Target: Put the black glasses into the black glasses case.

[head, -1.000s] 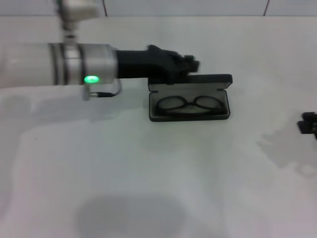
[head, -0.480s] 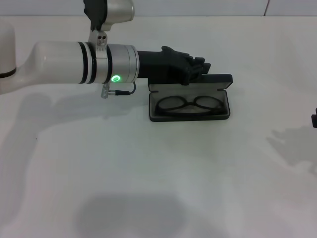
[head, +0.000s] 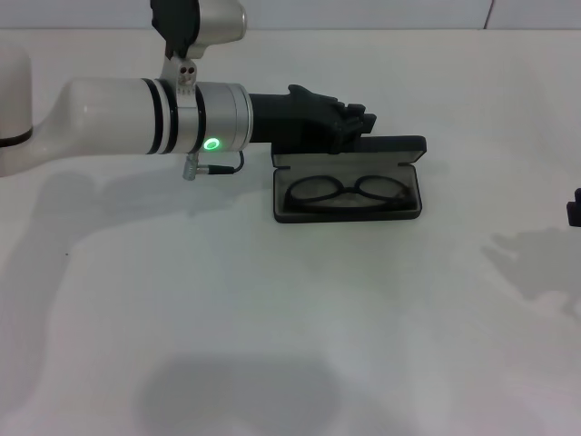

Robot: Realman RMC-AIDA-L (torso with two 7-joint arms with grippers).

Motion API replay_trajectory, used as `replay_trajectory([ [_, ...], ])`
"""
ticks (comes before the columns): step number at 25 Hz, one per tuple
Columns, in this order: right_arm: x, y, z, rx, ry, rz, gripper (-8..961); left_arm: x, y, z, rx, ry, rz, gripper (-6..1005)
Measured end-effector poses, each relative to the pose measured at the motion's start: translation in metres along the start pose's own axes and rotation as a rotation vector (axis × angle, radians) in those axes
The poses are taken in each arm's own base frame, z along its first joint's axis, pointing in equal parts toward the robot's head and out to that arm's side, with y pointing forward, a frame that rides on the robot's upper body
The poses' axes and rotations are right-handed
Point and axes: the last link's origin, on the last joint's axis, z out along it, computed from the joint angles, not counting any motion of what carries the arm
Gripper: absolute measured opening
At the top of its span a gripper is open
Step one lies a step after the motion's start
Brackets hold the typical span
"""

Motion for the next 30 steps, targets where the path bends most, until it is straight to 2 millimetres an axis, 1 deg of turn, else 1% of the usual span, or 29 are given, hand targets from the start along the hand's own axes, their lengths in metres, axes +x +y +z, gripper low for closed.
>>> replay_trajectory([
  [13,0.001,-0.001,0.003,0.000,-0.002,0.004,168,-0.011,0.006,0.002,-0.022,-0.043,-0.005,183],
  [24,0.003,-0.001,0.005,-0.019,-0.024,0.007,170,-0.020,0.020,0.003,-0.103,-0.089,0.002,185],
  [30,0.002,0.000,0.005,-0.023,-0.031,0.007,171,-0.037,0.026,-0.003,-0.143,-0.130,-0.011,188],
])
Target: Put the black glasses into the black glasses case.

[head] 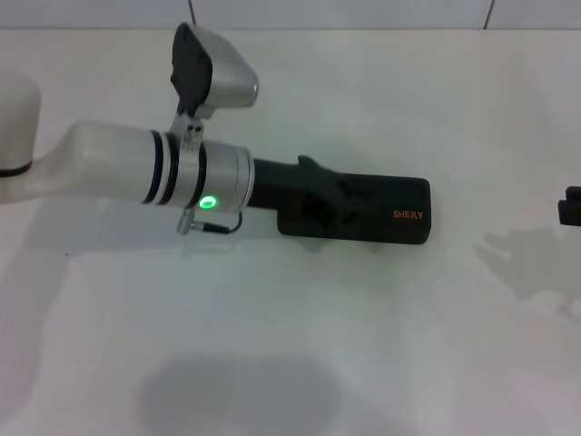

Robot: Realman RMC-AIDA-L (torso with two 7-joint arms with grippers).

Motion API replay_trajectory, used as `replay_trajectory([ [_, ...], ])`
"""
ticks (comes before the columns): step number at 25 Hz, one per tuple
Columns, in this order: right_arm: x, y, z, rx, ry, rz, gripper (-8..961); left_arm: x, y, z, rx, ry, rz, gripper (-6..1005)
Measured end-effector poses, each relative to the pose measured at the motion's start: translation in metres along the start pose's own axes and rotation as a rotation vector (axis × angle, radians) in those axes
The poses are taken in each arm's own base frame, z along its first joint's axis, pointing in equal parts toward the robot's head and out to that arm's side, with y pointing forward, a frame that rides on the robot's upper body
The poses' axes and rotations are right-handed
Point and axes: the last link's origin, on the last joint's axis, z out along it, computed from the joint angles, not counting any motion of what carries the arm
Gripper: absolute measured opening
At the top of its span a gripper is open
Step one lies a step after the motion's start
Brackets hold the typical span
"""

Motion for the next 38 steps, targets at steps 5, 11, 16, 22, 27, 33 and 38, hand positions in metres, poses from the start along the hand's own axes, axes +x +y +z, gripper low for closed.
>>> replay_trajectory([
  [5,-0.003,0.001,0.001,-0.008,-0.014,-0.015,171,-0.015,0.004,-0.002,-0.017,-0.023,-0.022,190],
  [11,-0.004,0.003,-0.001,-0.028,-0.056,-0.030,172,0.007,0.027,-0.023,-0.172,0.129,0.006,192],
  [16,-0.010,0.010,0.002,-0.140,-0.180,-0.078,173,0.024,0.041,-0.088,-0.314,0.394,-0.055,195],
  [22,-0.014,0.022,0.031,-0.299,-0.453,-0.146,271,-0.009,0.048,-0.160,-0.214,0.710,0.082,313],
  [27,-0.020,0.028,0.068,-0.433,-0.482,-0.123,484,-0.029,0.051,-0.179,-0.205,0.669,0.055,587],
  [33,-0.034,0.036,0.088,-0.548,-0.479,-0.131,730,-0.040,0.059,-0.173,-0.290,0.558,0.063,731],
  [38,-0.035,0.039,0.091,-0.577,-0.485,-0.114,814,-0.047,0.064,-0.170,-0.326,0.501,0.055,731],
])
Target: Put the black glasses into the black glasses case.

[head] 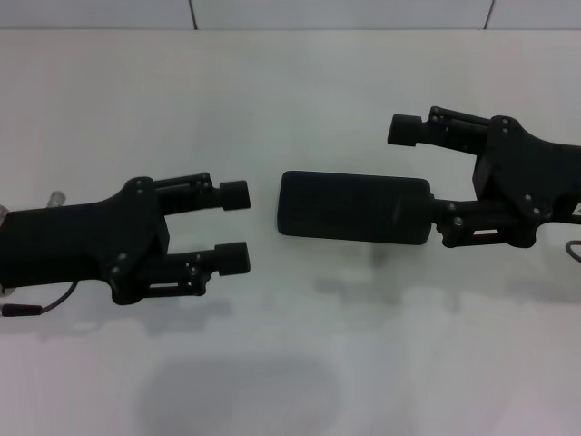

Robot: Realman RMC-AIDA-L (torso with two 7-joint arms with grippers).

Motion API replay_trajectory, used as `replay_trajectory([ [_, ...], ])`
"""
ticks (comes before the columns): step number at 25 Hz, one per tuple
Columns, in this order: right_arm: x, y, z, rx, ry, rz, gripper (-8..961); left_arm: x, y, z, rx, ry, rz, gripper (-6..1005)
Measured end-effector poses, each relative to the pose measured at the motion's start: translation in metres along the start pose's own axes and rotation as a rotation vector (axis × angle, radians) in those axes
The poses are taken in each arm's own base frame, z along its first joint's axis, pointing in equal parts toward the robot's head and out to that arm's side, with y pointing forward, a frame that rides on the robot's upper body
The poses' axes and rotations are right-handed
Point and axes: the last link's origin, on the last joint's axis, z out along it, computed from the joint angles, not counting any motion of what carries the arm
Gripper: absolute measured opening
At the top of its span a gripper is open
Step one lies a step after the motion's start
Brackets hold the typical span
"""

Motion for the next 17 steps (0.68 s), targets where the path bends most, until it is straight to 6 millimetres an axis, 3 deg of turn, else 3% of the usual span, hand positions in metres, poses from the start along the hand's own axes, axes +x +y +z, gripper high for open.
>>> replay_trajectory([
  [7,0.010,0.005,-0.001,-0.008,0.002,0.062,890,-0.002,0.001,-0.003,0.009,-0.009,0.024,731],
  [17,0.016,0.012,-0.004,-0.038,-0.009,0.096,886,-0.005,0.001,-0.004,0.016,-0.009,0.007,731],
])
